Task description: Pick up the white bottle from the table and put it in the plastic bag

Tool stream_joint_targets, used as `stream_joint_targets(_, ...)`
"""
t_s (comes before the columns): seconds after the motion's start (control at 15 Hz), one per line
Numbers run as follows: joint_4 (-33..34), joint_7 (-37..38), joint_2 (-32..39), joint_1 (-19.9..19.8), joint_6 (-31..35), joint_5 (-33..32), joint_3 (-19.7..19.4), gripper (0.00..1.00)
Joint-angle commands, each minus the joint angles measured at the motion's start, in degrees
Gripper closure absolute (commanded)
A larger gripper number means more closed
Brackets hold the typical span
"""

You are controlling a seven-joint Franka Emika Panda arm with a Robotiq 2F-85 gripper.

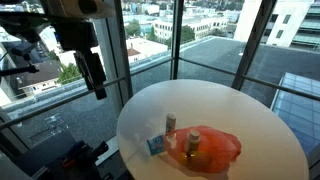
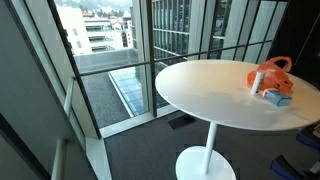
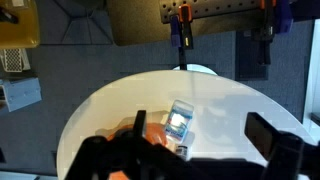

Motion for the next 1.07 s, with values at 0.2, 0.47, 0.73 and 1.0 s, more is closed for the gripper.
stream_joint_targets(0.2, 0.8, 0.9, 1.1, 0.9, -0.2, -0.4, -0.8, 0.00)
stream_joint_targets(0.47, 2.7, 1.4, 3.9, 0.7, 0.5, 0.1, -1.0, 0.00)
stream_joint_targets(0.73, 5.2, 1.7, 7.3, 0.6, 1.9, 0.5, -1.4, 0.00)
stream_joint_targets(1.0, 8.4, 2.5, 11.8, 0.2, 3.5, 1.1, -2.6, 0.00)
